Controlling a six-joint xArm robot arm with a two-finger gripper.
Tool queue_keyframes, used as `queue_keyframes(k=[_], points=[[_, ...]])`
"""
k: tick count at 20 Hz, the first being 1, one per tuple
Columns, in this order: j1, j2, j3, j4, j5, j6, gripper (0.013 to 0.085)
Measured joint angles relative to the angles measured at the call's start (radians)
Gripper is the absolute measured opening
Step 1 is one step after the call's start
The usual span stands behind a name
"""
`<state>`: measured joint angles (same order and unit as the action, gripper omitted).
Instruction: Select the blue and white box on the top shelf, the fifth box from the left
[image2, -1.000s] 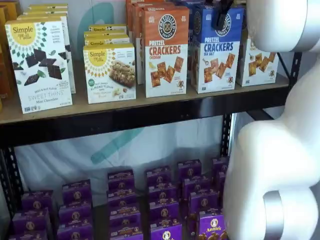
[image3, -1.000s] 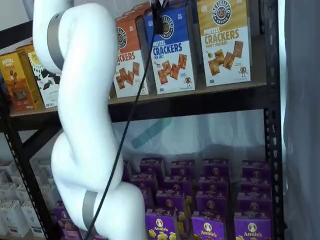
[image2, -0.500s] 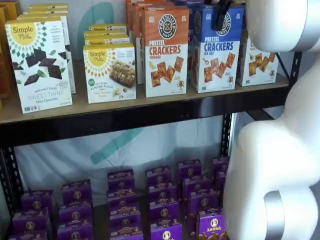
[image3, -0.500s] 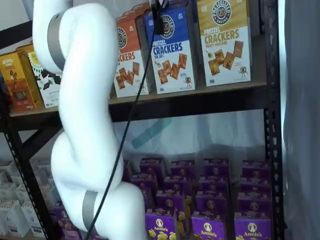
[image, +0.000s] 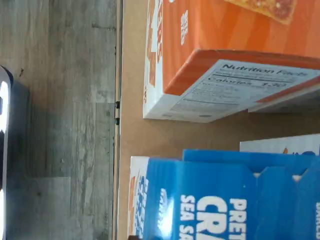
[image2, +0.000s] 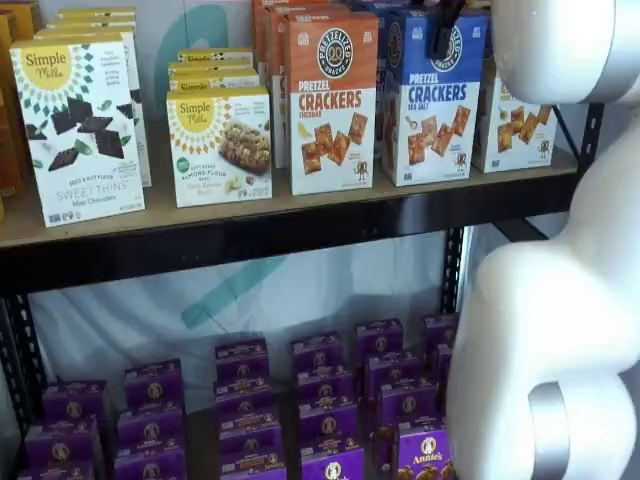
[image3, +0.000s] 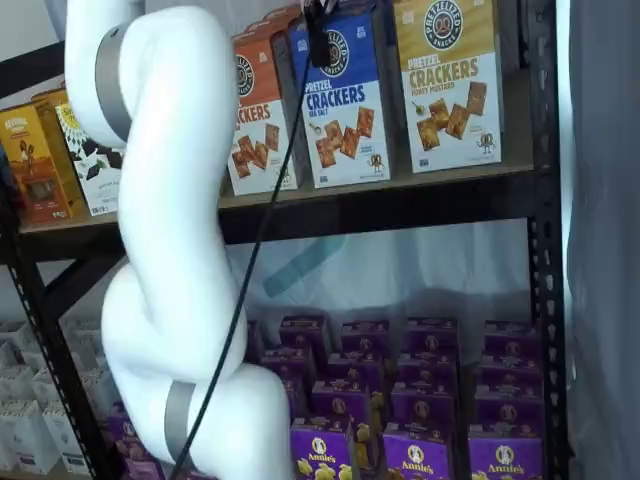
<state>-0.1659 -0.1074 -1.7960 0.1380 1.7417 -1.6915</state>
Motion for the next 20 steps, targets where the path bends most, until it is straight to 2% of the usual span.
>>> queue_keyframes(k=[5, 7, 8, 9, 20], points=[[0.004, 0.004, -0.008, -0.005, 0.008, 0.003, 0.085], [0.006, 0.006, -0.012, -0.009, 0.014, 0.004, 0.077], [0.006, 0.007, -0.015, -0.01, 0.018, 0.004, 0.077], [0.007, 0.009, -0.018, -0.012, 0.022, 0.004, 0.073], [0.005, 0.0, -0.013, -0.017, 0.029, 0.001, 0.073]])
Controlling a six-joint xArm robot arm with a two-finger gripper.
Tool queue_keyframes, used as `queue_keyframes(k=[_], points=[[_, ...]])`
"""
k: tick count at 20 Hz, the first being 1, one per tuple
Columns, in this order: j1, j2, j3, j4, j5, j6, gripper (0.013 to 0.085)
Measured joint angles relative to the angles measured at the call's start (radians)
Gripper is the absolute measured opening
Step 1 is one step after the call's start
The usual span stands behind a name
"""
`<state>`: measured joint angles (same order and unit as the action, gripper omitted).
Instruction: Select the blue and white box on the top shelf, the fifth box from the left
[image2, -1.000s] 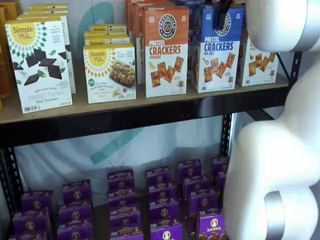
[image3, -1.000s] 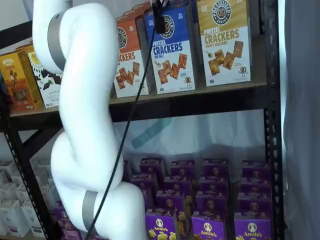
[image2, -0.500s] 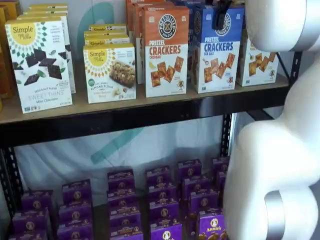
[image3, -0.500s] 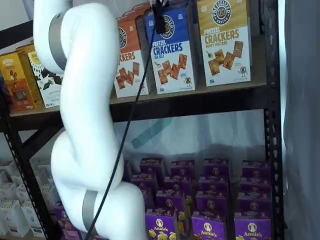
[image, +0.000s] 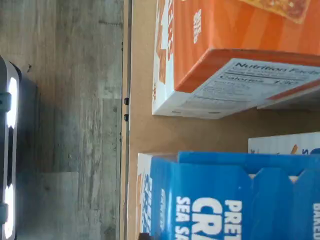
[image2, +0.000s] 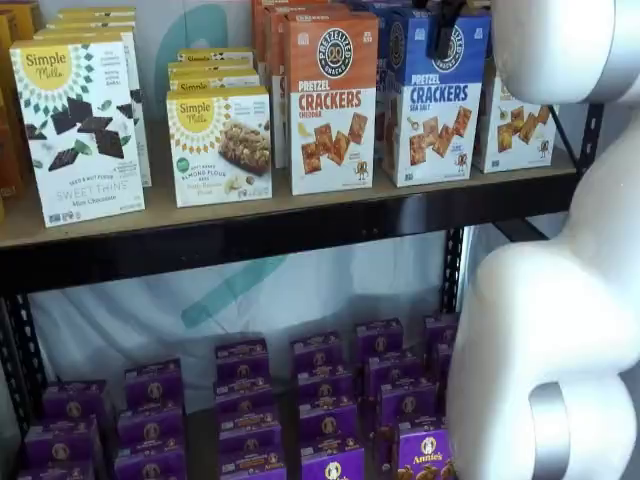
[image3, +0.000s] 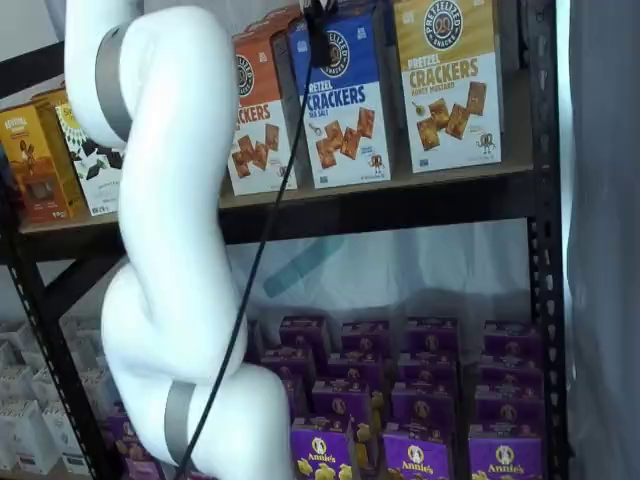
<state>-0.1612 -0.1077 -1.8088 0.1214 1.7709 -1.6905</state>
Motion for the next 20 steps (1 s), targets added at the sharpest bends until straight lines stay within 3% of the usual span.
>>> queue_keyframes(k=[5, 6, 20], points=[[-0.002, -0.007, 0.005, 0.002, 0.0, -0.001, 0.073], [-0.003, -0.008, 0.006, 0.003, 0.001, -0.001, 0.069], [-0.011, -0.011, -0.015, 0.02, 0.043, -0.001, 0.069]])
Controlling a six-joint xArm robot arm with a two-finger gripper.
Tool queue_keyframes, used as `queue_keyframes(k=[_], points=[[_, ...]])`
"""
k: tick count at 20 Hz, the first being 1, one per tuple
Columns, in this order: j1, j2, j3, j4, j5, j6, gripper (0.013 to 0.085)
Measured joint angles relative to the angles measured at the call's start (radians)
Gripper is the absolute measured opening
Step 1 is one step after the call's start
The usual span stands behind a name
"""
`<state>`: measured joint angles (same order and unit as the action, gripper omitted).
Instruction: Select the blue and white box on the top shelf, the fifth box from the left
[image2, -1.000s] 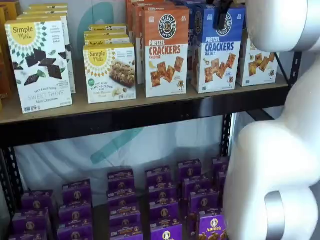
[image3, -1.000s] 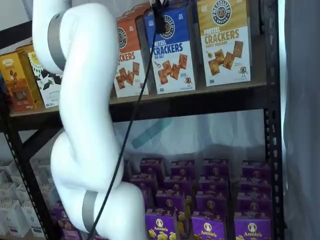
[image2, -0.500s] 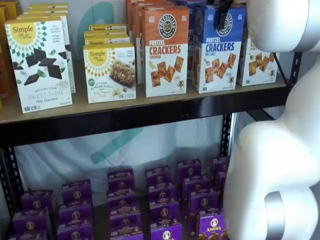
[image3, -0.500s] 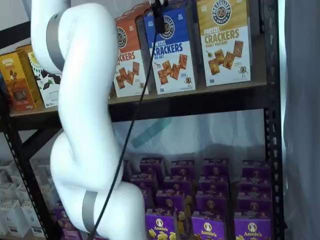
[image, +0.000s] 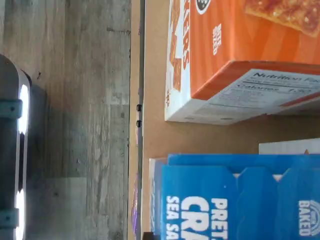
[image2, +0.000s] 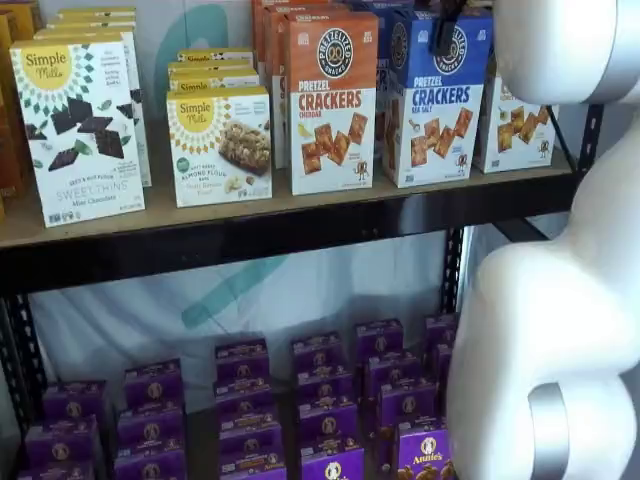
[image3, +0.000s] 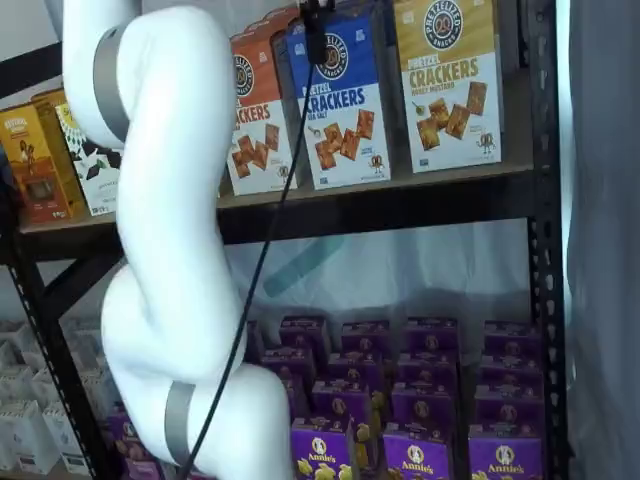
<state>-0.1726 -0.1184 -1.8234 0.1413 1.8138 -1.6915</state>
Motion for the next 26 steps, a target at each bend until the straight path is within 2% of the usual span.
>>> queue_keyframes(k=[3, 4, 15, 19, 26], points=[[-0.002, -0.009, 0.014, 0.005, -0.01, 0.0, 0.069], [-0.004, -0.011, 0.017, 0.01, -0.012, 0.0, 0.065], [-0.005, -0.012, -0.003, 0.019, 0.02, 0.005, 0.065], [-0.005, -0.051, 0.032, 0.026, 0.003, 0.007, 0.065], [-0.001, -0.137, 0.095, 0.03, 0.035, 0.016, 0.065]])
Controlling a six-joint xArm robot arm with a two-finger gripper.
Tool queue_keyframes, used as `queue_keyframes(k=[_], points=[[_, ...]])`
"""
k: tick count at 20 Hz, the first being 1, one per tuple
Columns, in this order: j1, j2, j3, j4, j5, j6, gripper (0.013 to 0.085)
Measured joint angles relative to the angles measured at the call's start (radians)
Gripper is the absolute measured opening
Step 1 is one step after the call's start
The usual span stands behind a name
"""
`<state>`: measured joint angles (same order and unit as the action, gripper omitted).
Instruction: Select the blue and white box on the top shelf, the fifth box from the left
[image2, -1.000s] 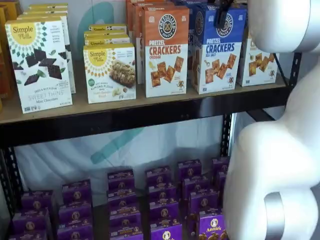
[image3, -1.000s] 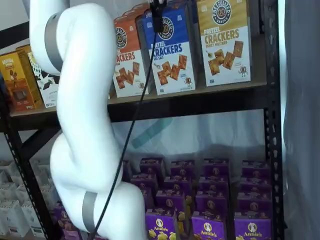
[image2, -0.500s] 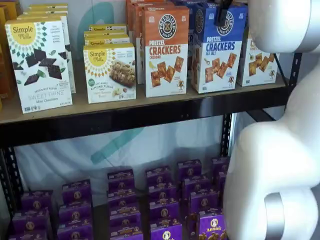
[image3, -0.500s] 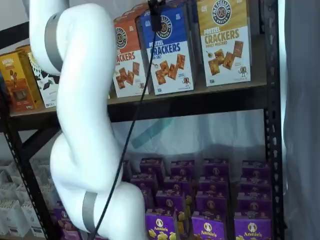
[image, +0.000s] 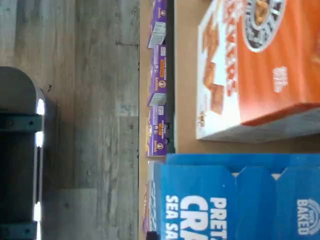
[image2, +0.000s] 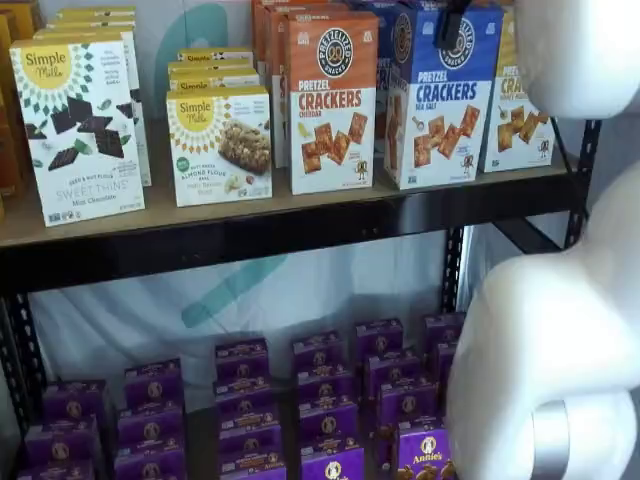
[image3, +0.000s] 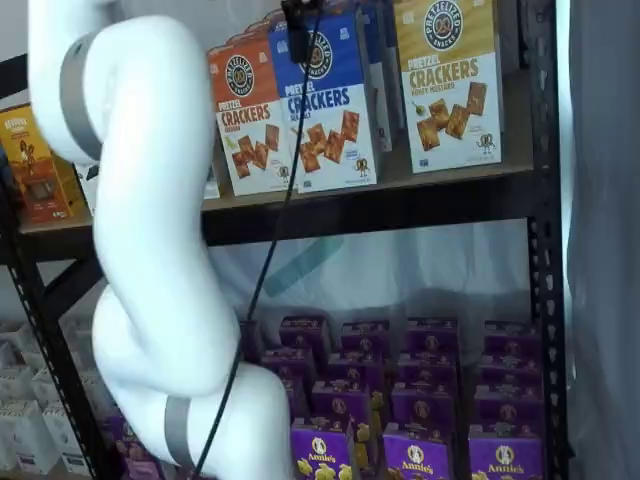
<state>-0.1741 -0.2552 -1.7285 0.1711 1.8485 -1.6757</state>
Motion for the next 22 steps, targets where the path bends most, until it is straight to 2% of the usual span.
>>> queue_keyframes(k=[6, 16, 22], points=[[0.005, -0.079, 0.058, -0.008, 0.037, 0.005, 0.065], [0.015, -0.243, 0.228, -0.053, 0.063, -0.004, 0.065], [0.006, -0.324, 0.329, -0.054, 0.058, -0.014, 0.065]])
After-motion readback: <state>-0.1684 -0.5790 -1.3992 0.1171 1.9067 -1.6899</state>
